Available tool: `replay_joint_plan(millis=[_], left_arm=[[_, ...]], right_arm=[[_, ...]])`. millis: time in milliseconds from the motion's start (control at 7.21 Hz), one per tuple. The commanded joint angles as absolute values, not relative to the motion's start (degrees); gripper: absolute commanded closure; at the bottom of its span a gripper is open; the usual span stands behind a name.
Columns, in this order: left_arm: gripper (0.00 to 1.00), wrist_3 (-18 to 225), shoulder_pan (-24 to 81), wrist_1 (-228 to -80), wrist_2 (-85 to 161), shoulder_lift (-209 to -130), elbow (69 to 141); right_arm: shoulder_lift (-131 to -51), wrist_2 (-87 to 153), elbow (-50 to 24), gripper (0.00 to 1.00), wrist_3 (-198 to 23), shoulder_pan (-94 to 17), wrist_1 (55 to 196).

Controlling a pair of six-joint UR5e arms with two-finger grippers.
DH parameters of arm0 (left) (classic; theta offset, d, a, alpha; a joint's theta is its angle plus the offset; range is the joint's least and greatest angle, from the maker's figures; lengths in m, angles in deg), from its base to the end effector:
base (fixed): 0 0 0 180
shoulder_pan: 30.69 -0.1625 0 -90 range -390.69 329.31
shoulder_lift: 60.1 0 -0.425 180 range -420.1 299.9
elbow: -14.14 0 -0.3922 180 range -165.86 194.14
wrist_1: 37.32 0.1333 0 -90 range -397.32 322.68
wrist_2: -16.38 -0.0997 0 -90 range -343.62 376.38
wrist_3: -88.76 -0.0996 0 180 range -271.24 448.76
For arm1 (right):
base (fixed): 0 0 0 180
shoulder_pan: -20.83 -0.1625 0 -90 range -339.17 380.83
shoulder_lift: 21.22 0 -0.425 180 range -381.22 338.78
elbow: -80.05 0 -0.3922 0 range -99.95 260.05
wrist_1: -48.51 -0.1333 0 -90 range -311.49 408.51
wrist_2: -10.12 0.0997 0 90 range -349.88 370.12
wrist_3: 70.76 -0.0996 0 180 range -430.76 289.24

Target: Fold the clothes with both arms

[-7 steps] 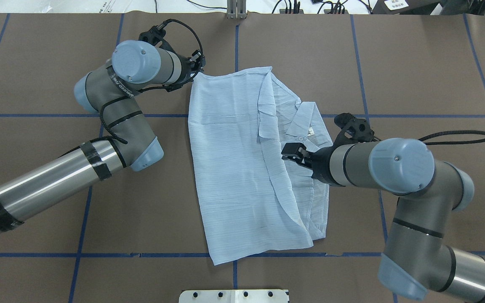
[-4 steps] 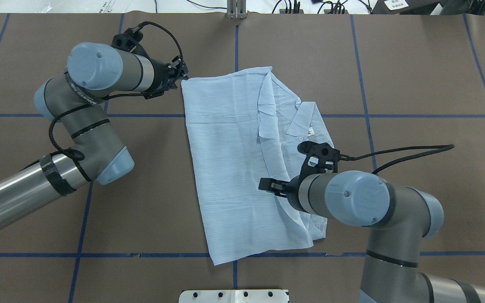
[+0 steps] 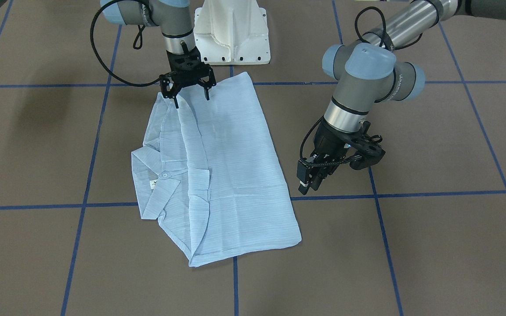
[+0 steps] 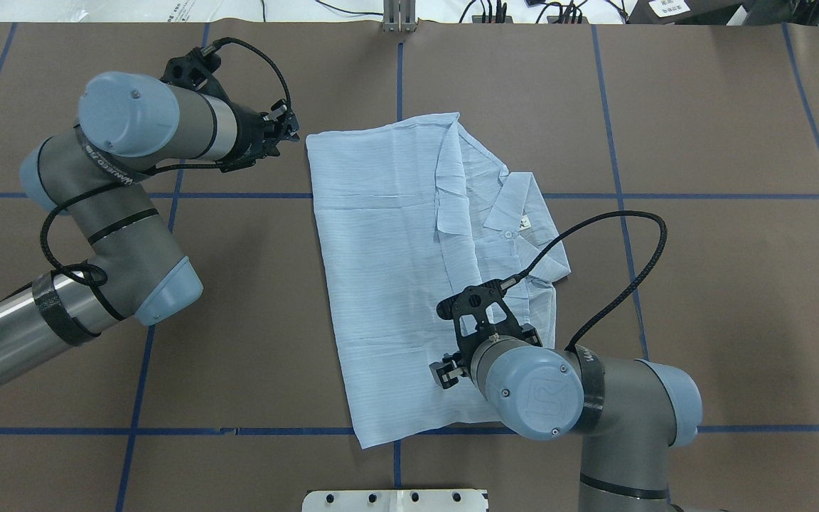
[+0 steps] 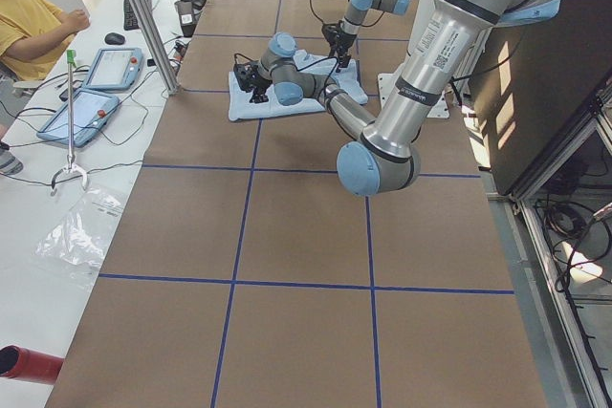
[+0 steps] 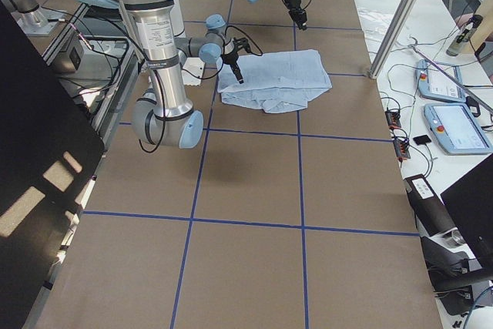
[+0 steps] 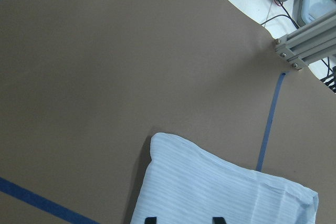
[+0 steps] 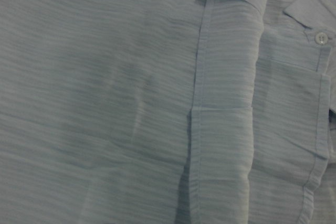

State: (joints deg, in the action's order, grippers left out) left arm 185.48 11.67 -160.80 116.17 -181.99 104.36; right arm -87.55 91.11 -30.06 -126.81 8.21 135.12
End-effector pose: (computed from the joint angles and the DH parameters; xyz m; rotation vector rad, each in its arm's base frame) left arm 0.4295 -0.5491 0.2647 0.2092 1.1572 -0.6606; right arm -0.5468 -0.2750 0.2741 0.4625 -0.6984 -0.2856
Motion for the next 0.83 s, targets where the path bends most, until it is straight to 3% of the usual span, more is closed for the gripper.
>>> replay_joint_plan(millis=[0,693], left_arm=[[0.54,185.44,11.67,-160.72,116.83,-181.56,105.28],[0.54,185.53,11.67,-158.44,116.84,-181.56,106.51]], right_arm=[[-87.93,90.28,-28.24,0.00,-122.53,8.35,137.35],[-91.77,90.19,-28.84,0.00,-120.06,7.30,140.09]])
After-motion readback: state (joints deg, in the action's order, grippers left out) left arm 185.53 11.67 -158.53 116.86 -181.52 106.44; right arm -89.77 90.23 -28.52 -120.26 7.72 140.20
